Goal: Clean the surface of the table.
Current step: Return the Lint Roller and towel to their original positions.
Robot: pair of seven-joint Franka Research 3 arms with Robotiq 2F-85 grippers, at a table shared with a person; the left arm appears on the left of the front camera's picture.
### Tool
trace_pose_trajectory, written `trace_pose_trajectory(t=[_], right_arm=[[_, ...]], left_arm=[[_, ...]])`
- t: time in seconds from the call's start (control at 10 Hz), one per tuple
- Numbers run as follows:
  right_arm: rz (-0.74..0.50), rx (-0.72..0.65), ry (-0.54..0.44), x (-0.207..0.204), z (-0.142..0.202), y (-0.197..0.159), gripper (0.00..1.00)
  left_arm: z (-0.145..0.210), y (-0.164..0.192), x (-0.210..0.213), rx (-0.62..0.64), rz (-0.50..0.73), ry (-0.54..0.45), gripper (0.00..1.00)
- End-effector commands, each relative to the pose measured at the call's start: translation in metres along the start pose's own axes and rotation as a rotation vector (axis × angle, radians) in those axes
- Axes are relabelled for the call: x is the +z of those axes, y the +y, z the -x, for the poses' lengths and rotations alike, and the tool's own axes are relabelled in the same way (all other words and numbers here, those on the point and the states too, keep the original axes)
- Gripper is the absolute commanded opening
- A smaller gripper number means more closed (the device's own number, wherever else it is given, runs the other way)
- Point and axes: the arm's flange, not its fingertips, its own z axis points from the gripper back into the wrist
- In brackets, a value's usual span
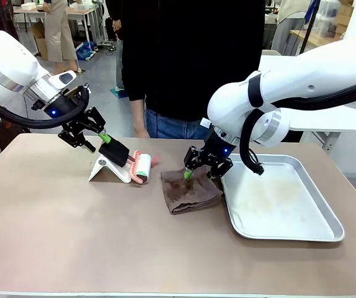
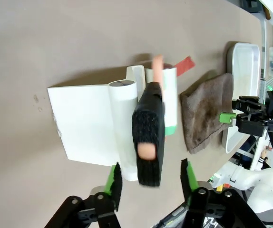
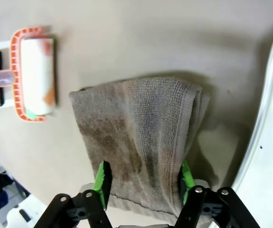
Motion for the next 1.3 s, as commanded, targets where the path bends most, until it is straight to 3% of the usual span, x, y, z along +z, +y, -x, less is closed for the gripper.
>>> trace_pose_trajectory(t=[0.0,0.4,0.8,1.0,1.2], right_arm=[[-0.012,-0.017,0.000,-0.001,-0.001,0.002,1.00],[-0.007,-0.013,-0.006,0.000,-0.001,0.000,1.00],[0.064,0.056,-0.143,0.041,0.005,0.001,1.00],[0.079,0.061,-0.222,0.072,0.011,0.000,1.00],[-0.030,0.054,-0.188,0.100,0.025,-0.008,1.00]], left_arm=[[-0.001,0.003,0.003,-0.024,0.001,0.004,1.00],[0.000,0.003,0.007,-0.022,-0.003,0.000,1.00],[0.008,0.001,0.031,-0.029,-0.032,-0.019,1.00],[0.024,-0.007,0.064,-0.054,-0.063,-0.040,1.00],[0.057,-0.027,0.097,-0.139,-0.033,-0.023,1.00]])
